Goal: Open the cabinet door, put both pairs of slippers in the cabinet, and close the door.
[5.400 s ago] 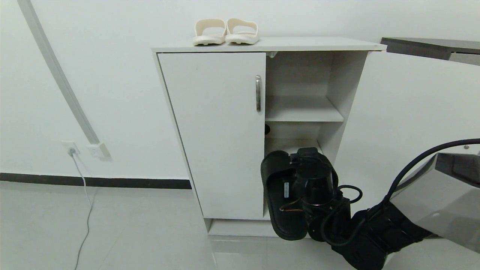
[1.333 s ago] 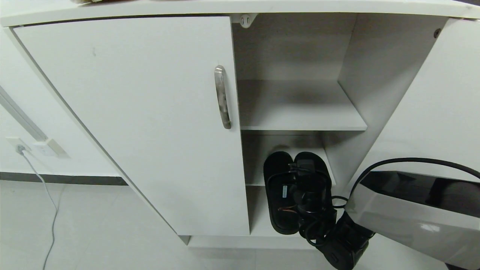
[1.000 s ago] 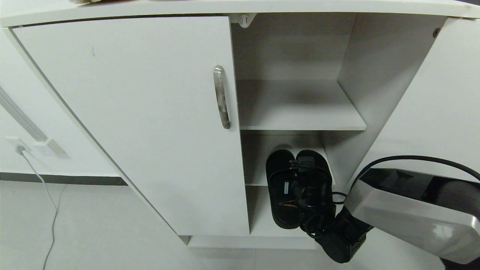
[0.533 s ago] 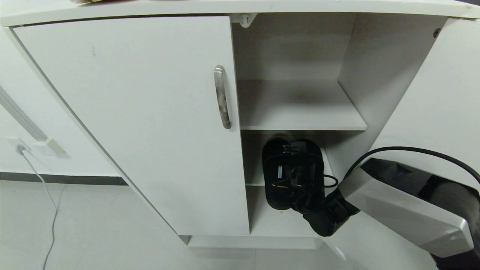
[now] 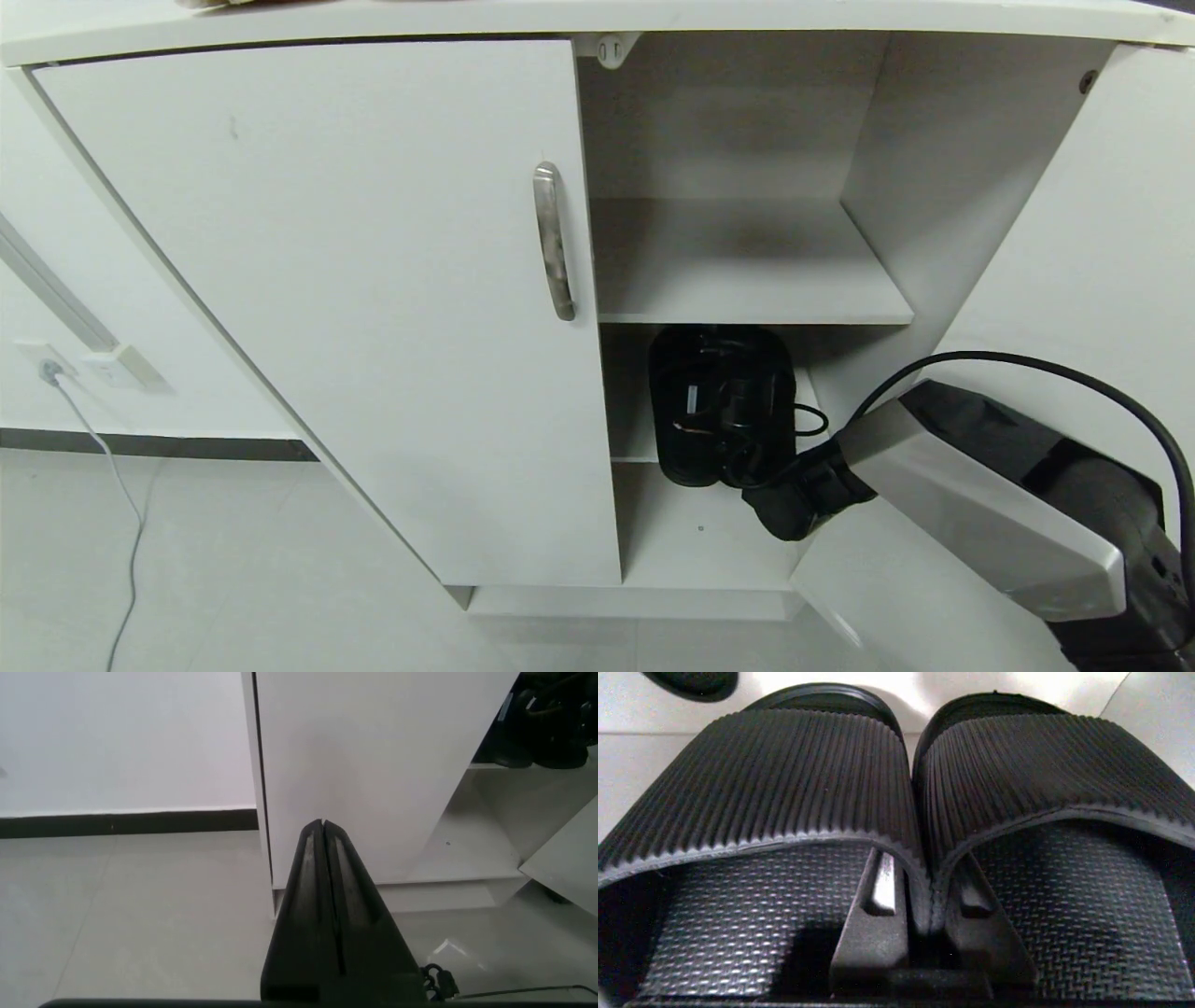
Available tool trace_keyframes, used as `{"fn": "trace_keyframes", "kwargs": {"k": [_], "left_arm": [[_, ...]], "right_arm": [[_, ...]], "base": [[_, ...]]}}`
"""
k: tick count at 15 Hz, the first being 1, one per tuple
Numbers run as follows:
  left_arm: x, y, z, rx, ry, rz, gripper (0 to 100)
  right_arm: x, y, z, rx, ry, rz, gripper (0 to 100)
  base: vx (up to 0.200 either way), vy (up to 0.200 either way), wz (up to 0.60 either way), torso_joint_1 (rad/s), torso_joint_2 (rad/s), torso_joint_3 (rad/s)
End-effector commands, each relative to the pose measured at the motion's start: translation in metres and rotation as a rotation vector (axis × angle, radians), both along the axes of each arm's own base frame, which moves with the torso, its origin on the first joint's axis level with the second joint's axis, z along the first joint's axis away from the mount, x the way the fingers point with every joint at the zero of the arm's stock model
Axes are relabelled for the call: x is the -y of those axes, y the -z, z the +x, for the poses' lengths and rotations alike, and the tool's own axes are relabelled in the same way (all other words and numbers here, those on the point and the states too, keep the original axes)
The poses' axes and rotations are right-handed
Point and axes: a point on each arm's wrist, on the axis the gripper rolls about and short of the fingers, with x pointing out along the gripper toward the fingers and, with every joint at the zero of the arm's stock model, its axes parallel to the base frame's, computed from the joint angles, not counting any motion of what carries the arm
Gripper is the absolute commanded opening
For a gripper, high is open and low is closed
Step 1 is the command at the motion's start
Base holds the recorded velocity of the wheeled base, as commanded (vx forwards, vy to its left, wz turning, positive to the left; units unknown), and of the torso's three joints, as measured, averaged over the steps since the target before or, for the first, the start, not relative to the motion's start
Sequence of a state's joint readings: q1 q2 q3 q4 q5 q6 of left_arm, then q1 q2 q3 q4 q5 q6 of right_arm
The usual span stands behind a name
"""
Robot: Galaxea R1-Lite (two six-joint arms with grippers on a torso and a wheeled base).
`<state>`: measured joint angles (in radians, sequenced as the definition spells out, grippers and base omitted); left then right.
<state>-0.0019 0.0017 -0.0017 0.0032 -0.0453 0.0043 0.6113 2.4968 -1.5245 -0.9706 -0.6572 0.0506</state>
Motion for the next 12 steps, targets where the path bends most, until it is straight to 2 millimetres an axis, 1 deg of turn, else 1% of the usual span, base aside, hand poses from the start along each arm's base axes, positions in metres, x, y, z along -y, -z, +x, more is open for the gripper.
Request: {"fn": "trace_keyframes", "kwargs": {"k": [1,8,9,12], "left_arm": [[0.0,0.0,0.0,-0.001,-0.001,0.0,0],[0.0,0.0,0.0,-0.001,-0.001,0.0,0],[0.0,0.0,0.0,-0.001,0.0,0.0,0],[0.0,0.0,0.0,-0.001,0.0,0.0,0]], "right_arm": [[0.001,-0.001,0.004,0.0,0.005,0.0,0],[0.005,0.01,0.009,-0.024,0.017,-0.016,0],[0.006,0.01,0.009,-0.025,0.018,-0.017,100],[0.007,0.013,0.007,-0.035,0.018,-0.024,100]], "base": [[0.0,0.0,0.0,0.0,0.0,0.0],[0.0,0.0,0.0,0.0,0.0,0.0],[0.0,0.0,0.0,0.0,0.0,0.0],[0.0,0.0,0.0,0.0,0.0,0.0]]}}
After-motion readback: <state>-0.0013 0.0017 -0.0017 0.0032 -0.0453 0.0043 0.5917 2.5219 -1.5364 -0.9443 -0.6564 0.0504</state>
